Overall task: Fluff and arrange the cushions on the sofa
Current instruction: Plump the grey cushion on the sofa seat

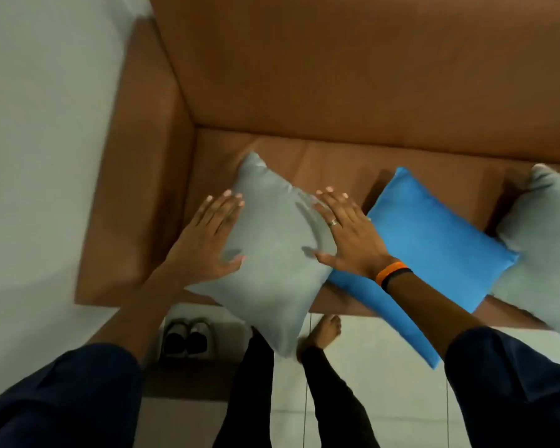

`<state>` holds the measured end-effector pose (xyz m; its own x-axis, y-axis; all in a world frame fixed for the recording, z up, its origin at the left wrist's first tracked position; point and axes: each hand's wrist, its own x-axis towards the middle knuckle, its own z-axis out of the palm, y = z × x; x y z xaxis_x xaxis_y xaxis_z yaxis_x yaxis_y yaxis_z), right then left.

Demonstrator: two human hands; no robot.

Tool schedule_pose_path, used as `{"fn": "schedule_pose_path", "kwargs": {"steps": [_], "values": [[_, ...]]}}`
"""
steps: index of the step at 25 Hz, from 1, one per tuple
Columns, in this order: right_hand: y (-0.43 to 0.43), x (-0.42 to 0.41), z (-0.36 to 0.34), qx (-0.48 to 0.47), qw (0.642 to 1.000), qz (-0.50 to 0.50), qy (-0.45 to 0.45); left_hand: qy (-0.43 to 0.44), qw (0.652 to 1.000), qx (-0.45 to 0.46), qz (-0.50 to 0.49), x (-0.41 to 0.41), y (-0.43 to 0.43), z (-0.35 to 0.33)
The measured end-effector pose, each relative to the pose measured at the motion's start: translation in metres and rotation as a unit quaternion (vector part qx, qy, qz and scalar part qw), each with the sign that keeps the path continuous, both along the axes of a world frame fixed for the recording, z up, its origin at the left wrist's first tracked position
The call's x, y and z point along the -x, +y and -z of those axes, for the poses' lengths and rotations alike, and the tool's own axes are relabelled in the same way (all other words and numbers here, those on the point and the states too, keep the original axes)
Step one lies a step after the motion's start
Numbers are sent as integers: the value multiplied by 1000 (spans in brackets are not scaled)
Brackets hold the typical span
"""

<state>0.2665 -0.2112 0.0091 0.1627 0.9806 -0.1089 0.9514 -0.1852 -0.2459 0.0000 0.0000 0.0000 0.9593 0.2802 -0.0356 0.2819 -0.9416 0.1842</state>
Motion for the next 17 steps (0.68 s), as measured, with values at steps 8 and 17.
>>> {"fn": "schedule_pose_path", "kwargs": {"steps": [8, 17], "values": [[-42, 26, 152, 95, 989, -108, -36, 144, 989, 2, 44, 71, -51, 158], [-13, 22, 131, -20, 999, -32, 28, -9, 998, 54, -7, 51, -32, 142]]}}
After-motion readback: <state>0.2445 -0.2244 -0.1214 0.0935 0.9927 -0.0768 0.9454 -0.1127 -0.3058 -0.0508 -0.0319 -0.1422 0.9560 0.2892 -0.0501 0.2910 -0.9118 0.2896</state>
